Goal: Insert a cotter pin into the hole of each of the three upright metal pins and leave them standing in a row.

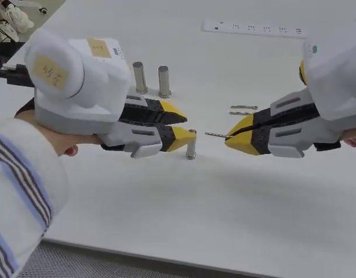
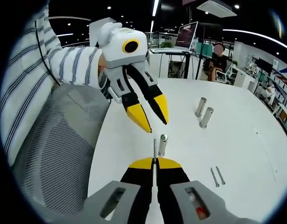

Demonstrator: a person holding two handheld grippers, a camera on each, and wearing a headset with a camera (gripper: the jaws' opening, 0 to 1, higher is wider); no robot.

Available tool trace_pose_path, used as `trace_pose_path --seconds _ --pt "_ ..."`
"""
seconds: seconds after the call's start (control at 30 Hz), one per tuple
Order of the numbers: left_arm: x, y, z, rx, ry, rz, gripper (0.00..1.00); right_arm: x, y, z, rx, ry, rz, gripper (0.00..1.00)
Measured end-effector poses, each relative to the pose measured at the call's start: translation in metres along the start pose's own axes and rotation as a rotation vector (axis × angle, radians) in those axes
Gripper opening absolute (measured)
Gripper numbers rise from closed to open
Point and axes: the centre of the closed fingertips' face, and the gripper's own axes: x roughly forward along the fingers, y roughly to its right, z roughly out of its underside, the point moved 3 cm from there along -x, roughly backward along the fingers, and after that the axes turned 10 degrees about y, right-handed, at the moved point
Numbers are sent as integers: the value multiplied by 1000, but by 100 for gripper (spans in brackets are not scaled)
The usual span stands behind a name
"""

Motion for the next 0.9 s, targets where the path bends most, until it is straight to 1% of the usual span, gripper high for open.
trace_pose_path --seconds 0.07,0.13,0.23,0.4,0.6,0.77,0.87,0.9 --pt "2 0 2 -18 2 10 14 3 1 3 -2 -9 0 0" --pt "5 -2 4 -24 3 10 14 6 4 7 1 -16 3 0" --pt "8 -3 9 -18 -12 11 15 10 7 12 13 -23 6 0" --pt "12 -3 16 -9 -37 31 14 16 11 19 27 -34 16 0" --pt "16 -4 15 -7 -33 40 14 19 12 22 34 -31 25 0" --pt "19 -2 15 -6 -34 56 12 21 15 23 43 -27 29 0" --pt "20 -2 16 -1 -37 59 9 22 15 23 44 -28 27 0" --pt "20 -2 16 -2 -38 62 5 23 15 23 46 -26 26 0"
